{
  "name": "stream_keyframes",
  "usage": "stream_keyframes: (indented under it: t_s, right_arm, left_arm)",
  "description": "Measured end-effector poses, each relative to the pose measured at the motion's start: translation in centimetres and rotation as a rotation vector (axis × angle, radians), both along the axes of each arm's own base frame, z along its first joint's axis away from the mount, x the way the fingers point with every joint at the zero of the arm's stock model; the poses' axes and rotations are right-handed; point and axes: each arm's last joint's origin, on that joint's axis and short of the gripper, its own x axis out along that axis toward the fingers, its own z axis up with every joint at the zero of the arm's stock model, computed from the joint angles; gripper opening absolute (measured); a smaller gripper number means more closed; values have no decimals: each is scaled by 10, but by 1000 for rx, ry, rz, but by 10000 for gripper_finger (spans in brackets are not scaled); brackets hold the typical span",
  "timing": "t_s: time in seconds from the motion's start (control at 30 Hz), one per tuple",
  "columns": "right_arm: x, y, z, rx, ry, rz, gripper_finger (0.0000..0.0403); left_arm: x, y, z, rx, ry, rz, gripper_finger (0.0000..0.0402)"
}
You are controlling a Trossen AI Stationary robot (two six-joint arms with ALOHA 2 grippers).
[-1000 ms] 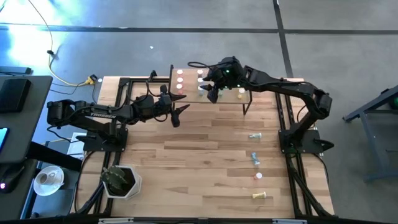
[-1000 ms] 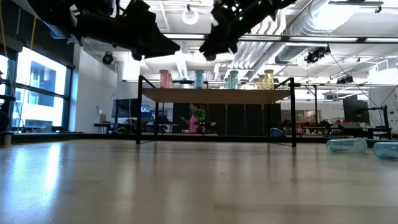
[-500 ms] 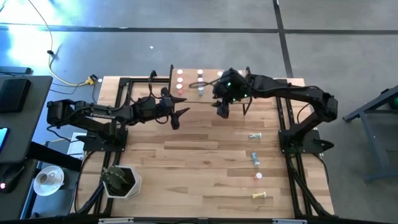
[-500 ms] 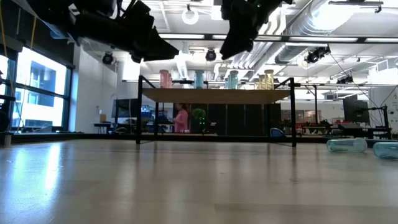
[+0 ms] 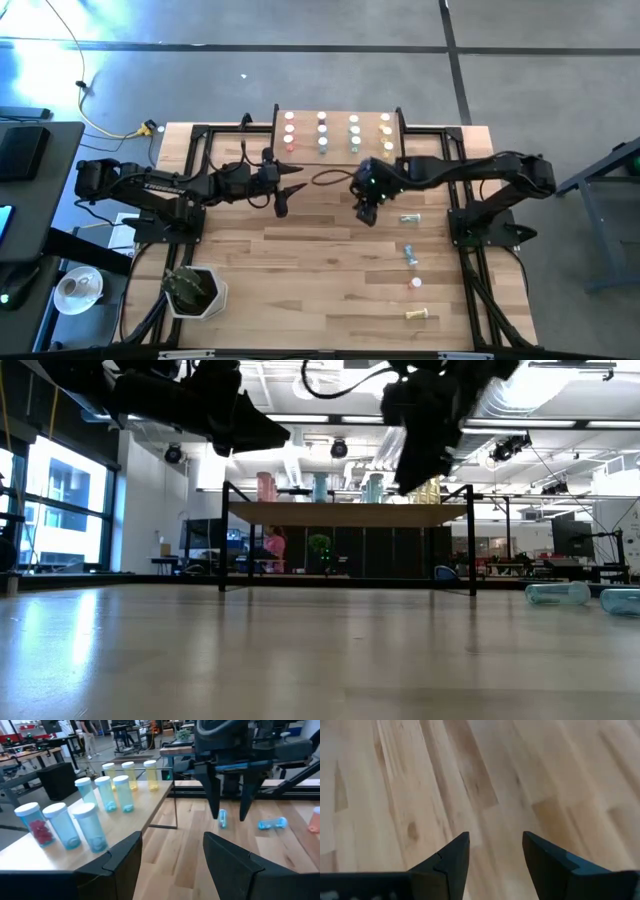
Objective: Pick and place medicine bottles onto shelf by color
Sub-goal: Put the pink pill bottle on the shelf aligned with the other pink pill bottles
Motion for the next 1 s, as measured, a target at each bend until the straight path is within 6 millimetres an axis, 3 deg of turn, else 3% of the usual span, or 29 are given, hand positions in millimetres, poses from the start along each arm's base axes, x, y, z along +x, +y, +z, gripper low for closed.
stream_keyframes:
  t_s: [0.27, 0.5, 0.8, 1.0]
  right_arm:
    - [-30, 39, -7, 6, 2, -139, 174]
    - [-62, 69, -29, 35, 52, -205, 174]
    - [-93, 107, -38, 7, 21, -205, 174]
    - [-114, 130, -45, 17, 32, -252, 174]
  left_arm:
    - [0, -1, 0, -5, -1, -3, 200]
    - [1, -4, -3, -84, 2, -34, 200]
    - [5, -31, -8, -228, 9, -190, 200]
    - [7, -48, -7, -227, 12, -247, 200]
